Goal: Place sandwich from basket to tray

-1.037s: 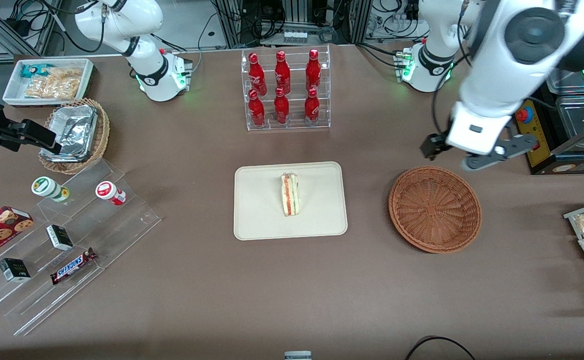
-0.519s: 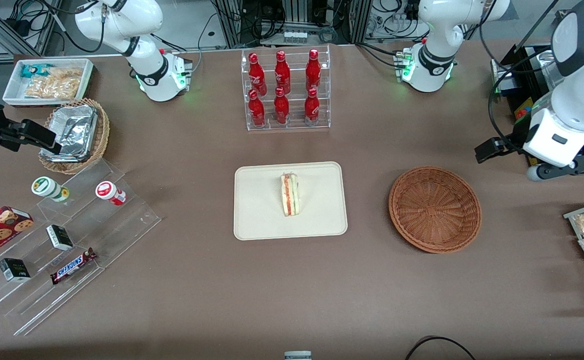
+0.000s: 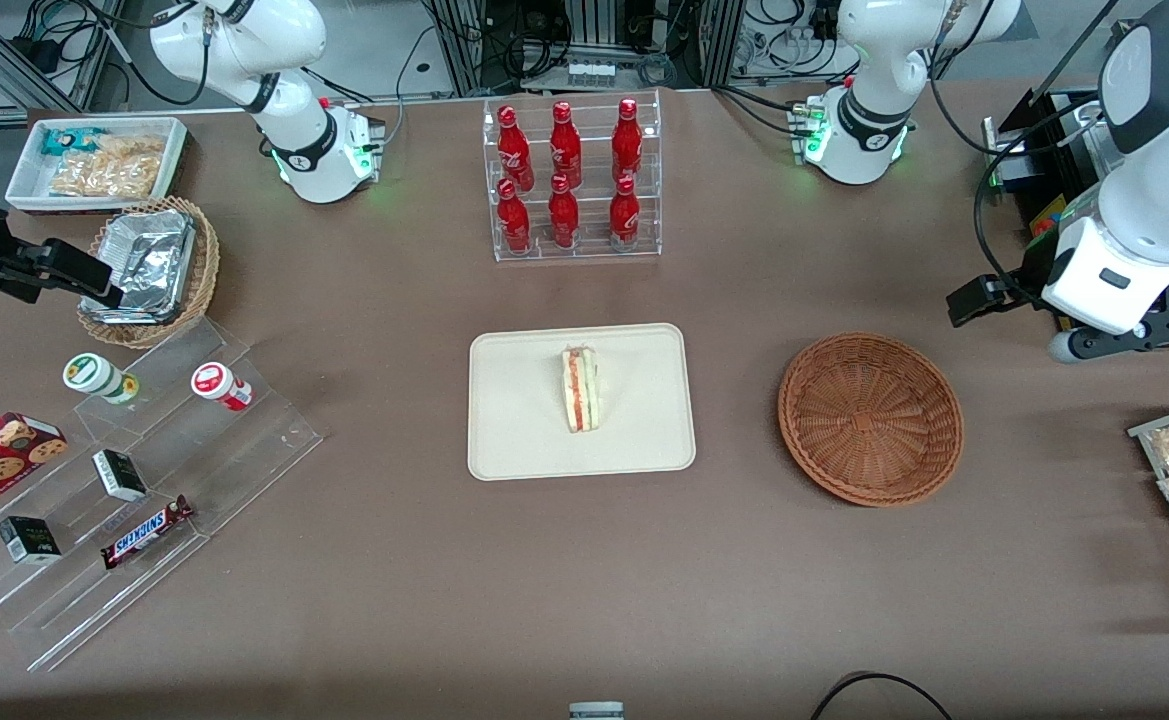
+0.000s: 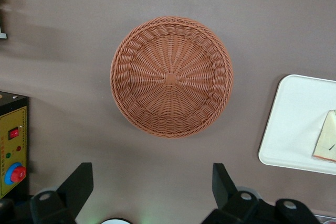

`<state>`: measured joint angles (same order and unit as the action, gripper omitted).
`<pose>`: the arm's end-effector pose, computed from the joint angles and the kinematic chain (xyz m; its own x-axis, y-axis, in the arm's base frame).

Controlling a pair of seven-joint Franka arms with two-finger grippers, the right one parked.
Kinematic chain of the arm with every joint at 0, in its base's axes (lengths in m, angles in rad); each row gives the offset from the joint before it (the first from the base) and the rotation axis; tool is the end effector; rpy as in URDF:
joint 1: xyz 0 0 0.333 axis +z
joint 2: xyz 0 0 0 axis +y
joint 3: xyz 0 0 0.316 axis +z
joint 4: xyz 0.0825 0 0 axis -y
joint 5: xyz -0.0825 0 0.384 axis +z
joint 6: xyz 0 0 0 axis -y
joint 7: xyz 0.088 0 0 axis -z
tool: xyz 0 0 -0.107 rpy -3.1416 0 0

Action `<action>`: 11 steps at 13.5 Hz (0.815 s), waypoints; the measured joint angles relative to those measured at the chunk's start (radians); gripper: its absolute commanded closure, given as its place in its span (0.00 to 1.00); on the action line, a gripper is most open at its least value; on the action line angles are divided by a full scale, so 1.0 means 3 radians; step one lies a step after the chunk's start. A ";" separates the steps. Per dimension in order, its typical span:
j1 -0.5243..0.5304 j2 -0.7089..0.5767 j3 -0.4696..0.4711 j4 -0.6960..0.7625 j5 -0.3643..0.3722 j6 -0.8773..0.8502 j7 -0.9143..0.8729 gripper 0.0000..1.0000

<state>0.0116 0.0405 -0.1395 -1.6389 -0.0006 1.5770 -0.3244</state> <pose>0.5580 -0.0704 0.5706 0.9758 0.1954 -0.0985 0.1937 -0.9807 -0.0265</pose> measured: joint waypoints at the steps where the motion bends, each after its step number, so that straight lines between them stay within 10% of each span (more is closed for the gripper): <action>1: 0.0000 0.0008 0.0000 0.0004 0.0000 0.0001 0.0003 0.00; 11: 0.0000 0.0062 0.0000 0.0109 0.0000 0.0001 0.0285 0.00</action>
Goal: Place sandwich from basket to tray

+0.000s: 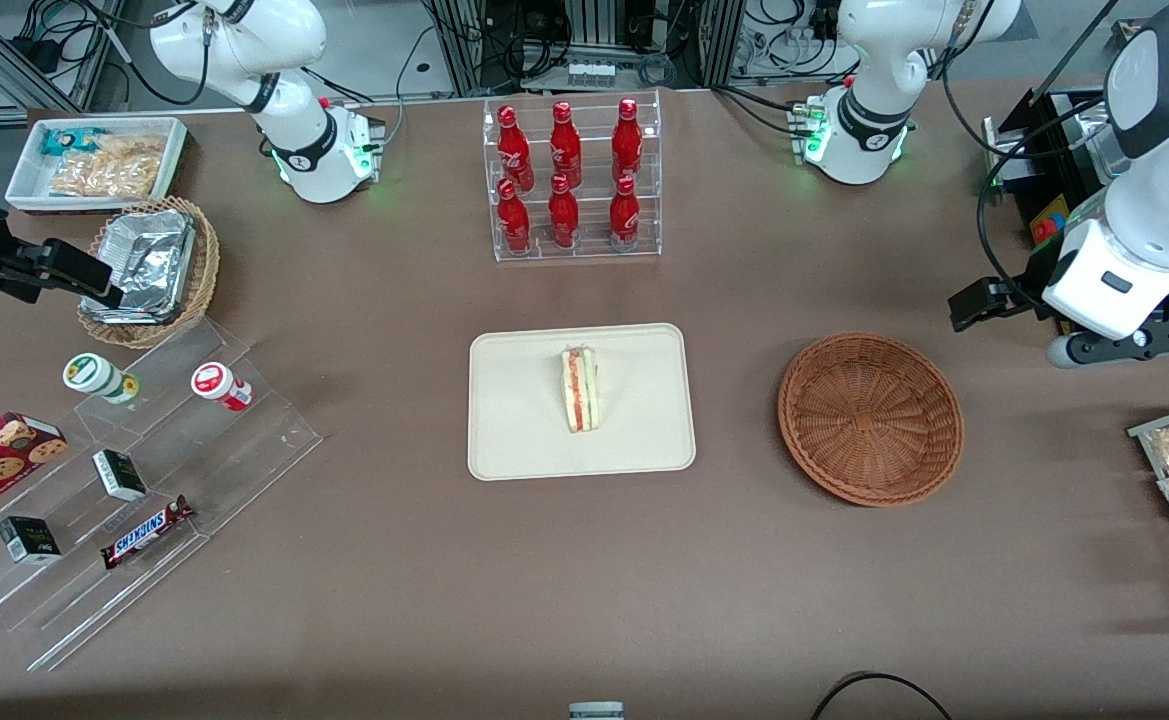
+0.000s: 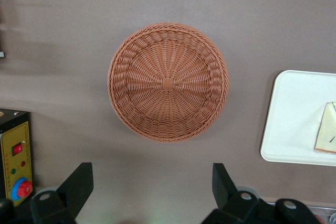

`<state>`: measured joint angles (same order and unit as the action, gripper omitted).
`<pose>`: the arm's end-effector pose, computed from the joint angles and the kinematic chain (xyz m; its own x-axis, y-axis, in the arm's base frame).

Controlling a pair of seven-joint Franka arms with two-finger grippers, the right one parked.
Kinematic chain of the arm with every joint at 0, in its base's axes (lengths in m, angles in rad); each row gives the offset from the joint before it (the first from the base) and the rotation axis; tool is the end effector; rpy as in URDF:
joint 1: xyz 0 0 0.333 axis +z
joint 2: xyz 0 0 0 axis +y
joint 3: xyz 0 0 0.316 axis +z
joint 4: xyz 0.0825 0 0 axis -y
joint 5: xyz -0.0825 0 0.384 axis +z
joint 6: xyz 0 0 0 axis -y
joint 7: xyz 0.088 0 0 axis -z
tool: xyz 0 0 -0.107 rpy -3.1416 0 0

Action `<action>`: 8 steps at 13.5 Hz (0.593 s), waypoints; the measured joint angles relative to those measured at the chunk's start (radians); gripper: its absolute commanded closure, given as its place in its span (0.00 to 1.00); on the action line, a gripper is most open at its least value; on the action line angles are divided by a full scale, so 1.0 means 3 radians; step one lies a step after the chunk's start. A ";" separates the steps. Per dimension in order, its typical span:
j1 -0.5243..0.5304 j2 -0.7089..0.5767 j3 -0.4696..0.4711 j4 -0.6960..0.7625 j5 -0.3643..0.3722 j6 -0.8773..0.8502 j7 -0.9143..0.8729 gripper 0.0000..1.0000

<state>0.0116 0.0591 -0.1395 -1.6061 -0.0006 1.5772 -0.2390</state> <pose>0.5648 -0.0706 0.5755 0.9900 0.1109 -0.0869 0.1103 -0.9938 -0.0121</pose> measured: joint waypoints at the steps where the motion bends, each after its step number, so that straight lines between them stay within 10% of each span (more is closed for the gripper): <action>1: 0.0000 0.0000 0.0000 0.0002 0.0000 -0.0001 0.0025 0.00; 8: 0.0008 -0.0076 0.0093 0.0018 0.0000 -0.0100 0.0232 0.00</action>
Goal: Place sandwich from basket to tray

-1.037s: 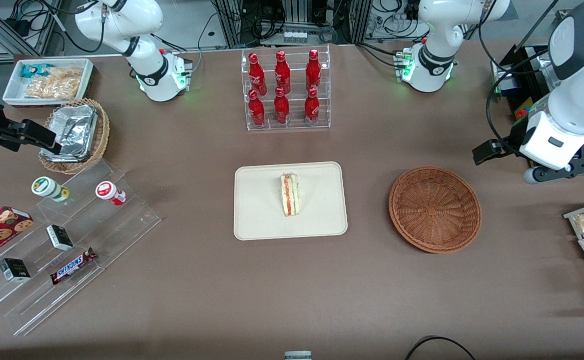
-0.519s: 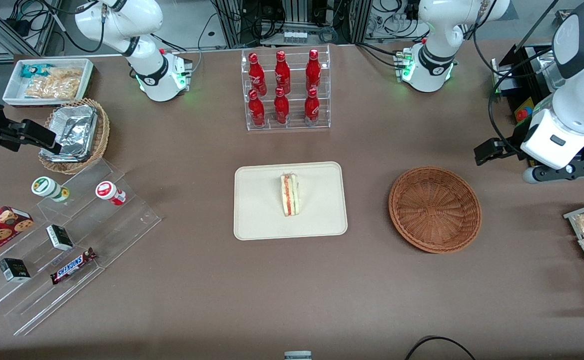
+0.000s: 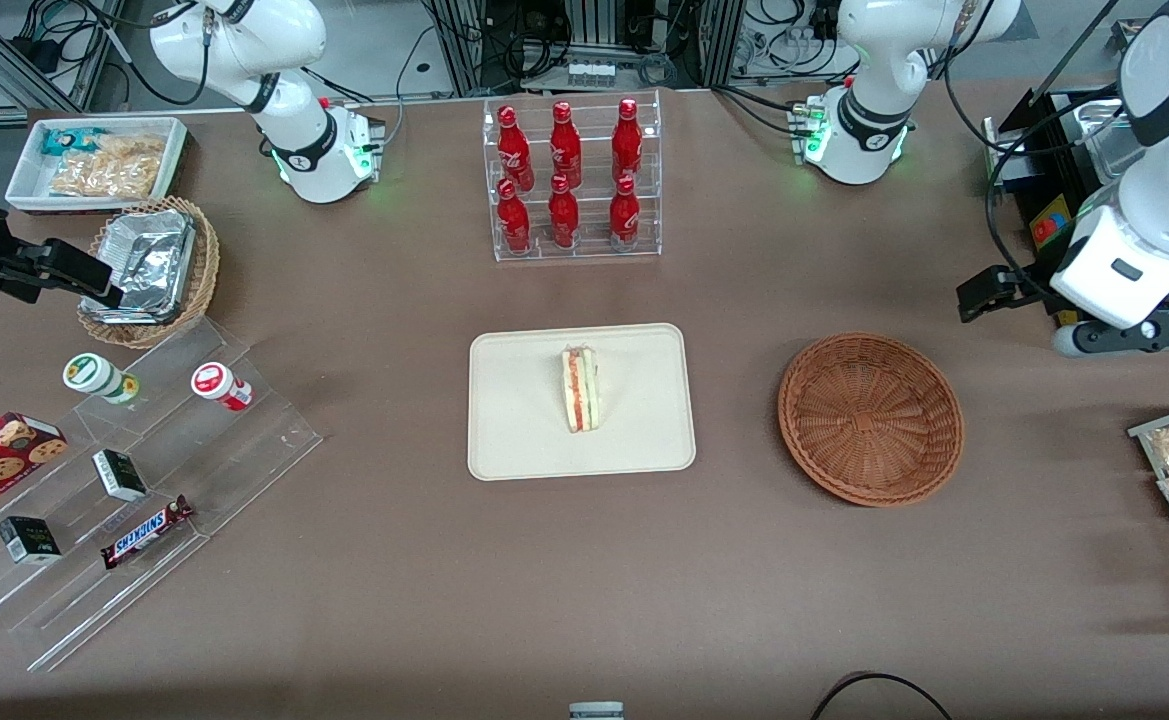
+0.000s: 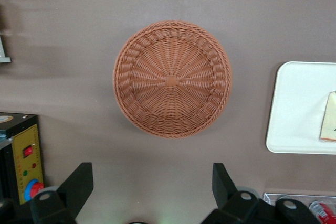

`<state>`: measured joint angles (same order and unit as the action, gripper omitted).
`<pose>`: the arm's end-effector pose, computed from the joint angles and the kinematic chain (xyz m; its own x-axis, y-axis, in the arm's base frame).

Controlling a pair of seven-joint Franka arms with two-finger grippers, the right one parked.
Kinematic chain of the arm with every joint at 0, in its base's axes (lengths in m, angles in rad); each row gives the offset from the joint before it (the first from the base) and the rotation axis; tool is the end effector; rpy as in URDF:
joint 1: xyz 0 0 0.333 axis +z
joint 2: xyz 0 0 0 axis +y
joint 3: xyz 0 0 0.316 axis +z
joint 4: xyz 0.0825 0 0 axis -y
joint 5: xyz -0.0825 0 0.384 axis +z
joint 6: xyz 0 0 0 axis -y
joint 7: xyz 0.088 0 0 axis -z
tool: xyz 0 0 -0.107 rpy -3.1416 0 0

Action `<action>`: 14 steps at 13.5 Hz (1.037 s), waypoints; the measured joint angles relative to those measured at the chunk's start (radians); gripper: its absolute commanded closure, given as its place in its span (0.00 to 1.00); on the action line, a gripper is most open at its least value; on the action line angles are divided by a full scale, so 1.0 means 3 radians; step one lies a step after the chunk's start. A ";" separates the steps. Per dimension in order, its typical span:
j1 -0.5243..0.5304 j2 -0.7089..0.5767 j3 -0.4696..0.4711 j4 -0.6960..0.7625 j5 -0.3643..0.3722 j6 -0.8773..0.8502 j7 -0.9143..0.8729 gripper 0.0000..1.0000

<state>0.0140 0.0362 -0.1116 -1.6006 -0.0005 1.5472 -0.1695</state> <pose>0.5579 -0.0536 0.5885 0.9935 0.0719 -0.0887 0.0713 -0.9974 -0.0106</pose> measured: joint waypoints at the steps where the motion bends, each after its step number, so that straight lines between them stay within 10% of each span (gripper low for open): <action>1: -0.0002 -0.0030 0.0049 0.0000 0.0000 -0.0019 0.0052 0.00; 14: 0.0068 -0.0245 0.0130 -0.0078 0.0001 -0.0039 0.0155 0.00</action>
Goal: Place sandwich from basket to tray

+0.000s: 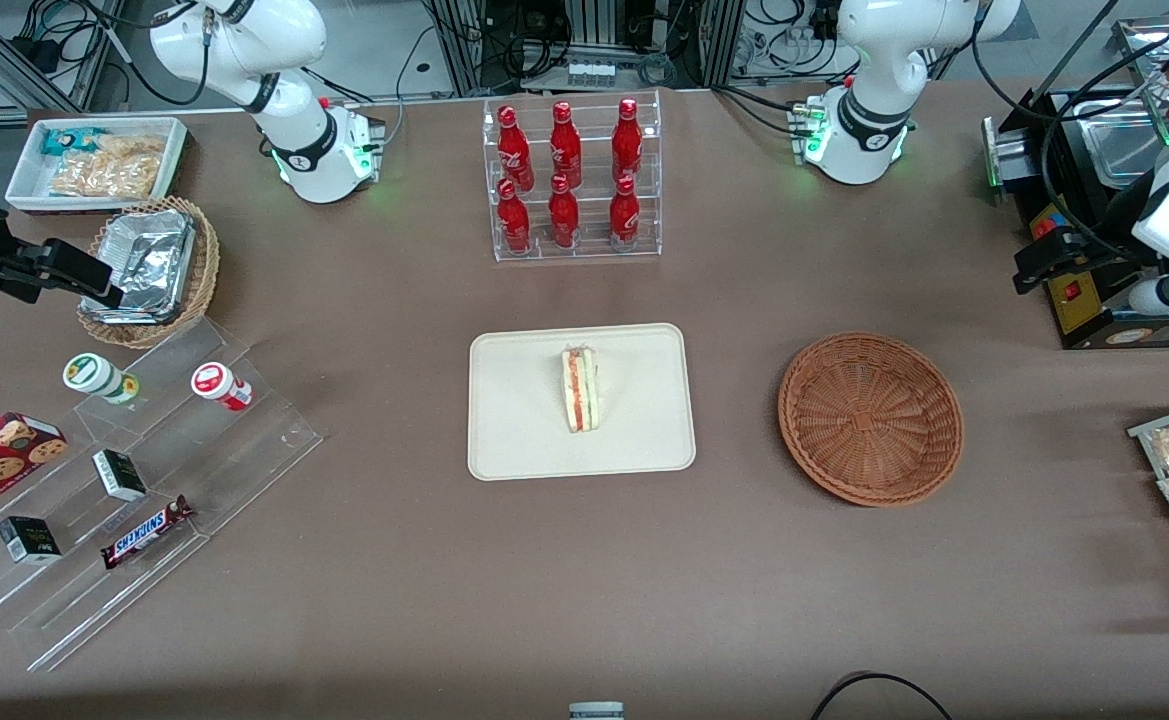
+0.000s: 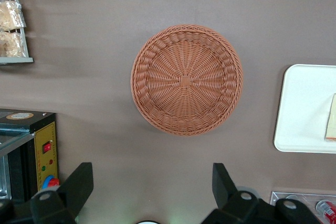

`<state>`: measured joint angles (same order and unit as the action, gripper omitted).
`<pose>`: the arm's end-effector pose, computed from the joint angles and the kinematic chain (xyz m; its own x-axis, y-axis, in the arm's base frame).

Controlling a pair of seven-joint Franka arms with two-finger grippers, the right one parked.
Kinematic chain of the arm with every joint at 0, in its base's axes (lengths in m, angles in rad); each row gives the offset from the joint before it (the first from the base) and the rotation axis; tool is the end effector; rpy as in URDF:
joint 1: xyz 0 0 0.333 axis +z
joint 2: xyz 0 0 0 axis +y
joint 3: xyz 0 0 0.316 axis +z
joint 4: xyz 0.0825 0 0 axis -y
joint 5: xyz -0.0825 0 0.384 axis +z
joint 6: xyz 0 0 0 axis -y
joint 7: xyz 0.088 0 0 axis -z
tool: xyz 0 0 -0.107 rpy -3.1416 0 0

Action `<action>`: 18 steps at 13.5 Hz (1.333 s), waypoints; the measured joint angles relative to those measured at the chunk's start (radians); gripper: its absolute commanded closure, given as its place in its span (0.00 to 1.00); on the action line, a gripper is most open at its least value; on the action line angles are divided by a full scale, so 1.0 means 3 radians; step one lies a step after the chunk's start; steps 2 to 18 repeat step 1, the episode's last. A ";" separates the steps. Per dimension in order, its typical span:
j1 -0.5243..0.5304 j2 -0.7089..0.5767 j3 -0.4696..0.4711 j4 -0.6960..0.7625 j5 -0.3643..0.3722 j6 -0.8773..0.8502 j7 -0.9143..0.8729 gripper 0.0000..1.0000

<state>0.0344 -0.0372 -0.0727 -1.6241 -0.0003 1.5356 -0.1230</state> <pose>0.5380 -0.0214 0.6167 0.9951 0.0848 -0.0507 0.0845 -0.9964 -0.0087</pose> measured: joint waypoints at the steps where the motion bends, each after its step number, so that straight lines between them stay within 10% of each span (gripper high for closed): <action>1: 0.0000 0.0000 0.0000 0.0000 0.0000 0.0000 0.0000 0.00; 18: 0.0000 0.0000 0.0000 0.0000 0.0000 0.0000 0.0000 0.00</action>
